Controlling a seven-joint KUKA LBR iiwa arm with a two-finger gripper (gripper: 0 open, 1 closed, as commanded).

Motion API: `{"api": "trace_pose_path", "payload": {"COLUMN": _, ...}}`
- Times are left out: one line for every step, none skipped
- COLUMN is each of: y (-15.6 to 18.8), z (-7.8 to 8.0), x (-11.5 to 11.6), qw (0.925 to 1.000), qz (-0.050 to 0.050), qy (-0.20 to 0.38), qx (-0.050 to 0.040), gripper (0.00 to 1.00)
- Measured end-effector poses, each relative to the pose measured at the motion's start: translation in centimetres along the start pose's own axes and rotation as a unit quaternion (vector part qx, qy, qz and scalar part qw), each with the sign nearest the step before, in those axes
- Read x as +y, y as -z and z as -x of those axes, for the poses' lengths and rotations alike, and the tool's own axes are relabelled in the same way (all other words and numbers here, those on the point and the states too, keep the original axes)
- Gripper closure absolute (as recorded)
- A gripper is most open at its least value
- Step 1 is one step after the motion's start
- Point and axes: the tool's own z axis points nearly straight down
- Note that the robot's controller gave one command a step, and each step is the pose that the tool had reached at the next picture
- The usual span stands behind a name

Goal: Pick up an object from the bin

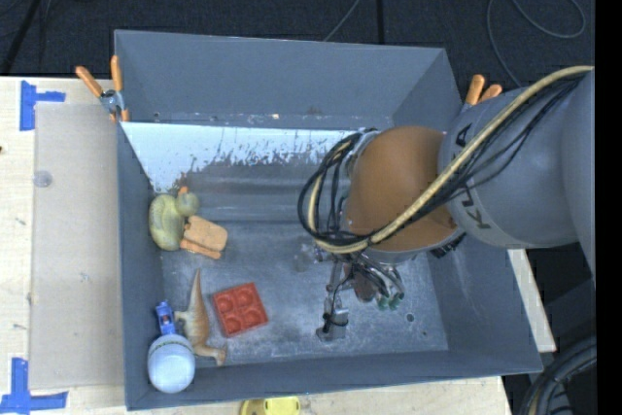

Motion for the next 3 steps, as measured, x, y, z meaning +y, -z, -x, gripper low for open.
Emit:
{"api": "trace_pose_path", "payload": {"y": -0.5, "z": 0.4, "x": 5.3, "qw": 0.9996, "qz": -0.001, "qy": 0.027, "qx": 0.0036, "gripper": 0.00}}
{"api": "trace_pose_path", "payload": {"y": -6.2, "z": 3.5, "x": 10.1, "qw": 0.9995, "qz": 0.000, "qy": 0.032, "qx": 0.0005, "gripper": 1.00}}
{"api": "trace_pose_path", "payload": {"y": -6.2, "z": 3.5, "x": 10.1, "qw": 0.9995, "qz": 0.000, "qy": 0.032, "qx": 0.0005, "gripper": 1.00}}
